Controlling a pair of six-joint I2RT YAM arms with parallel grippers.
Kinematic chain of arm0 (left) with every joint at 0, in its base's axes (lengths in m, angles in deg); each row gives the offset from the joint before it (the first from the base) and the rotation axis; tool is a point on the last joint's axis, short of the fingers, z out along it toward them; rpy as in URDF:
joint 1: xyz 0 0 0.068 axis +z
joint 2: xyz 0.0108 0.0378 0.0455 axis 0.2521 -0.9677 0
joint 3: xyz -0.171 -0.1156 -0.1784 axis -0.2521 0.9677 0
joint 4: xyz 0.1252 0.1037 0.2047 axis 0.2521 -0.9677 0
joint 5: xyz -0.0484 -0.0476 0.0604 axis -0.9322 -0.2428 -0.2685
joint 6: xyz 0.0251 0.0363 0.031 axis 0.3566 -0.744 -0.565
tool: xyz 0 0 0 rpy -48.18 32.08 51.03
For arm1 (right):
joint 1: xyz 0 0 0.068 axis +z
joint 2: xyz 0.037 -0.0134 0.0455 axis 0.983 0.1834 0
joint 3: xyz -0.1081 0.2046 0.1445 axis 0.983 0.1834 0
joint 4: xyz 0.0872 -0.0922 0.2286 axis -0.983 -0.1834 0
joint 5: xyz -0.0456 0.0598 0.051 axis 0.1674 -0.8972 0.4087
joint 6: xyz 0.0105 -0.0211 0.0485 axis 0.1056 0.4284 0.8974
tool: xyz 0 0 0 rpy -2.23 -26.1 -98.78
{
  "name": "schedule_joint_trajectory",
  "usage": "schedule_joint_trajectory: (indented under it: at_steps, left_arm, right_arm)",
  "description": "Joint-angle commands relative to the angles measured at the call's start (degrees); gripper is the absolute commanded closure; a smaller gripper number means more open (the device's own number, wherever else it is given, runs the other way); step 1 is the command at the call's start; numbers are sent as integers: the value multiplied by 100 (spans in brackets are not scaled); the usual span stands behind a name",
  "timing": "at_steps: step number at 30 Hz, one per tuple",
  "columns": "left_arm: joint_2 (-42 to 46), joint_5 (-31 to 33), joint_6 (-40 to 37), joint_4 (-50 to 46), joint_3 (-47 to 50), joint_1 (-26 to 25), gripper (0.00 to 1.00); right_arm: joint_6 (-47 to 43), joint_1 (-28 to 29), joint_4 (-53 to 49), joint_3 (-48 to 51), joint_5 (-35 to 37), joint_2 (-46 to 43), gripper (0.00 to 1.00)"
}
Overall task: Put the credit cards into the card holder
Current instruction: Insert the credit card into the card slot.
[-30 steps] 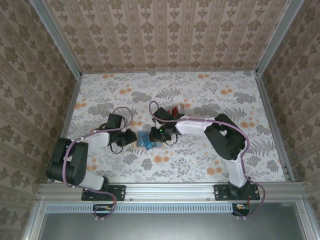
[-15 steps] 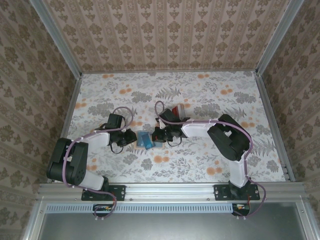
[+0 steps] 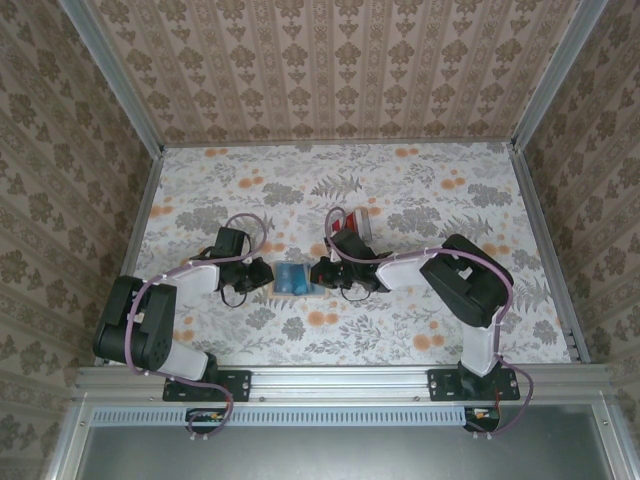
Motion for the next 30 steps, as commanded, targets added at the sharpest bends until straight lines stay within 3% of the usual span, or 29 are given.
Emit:
schedule_joint_trajectory:
  at_steps: [1, 21, 30]
  left_arm:
    - [-358, 92, 47, 6, 265, -202, 82]
    - [-384, 56, 84, 76, 286, -201, 86]
    - [-394, 30, 84, 111, 268, -209, 88]
  right_arm:
    - [90, 14, -64, 125, 583, 16, 100]
    - [-79, 611, -608, -480, 1573, 318, 100]
    - [-360, 846, -1134, -1126, 1555, 628, 100]
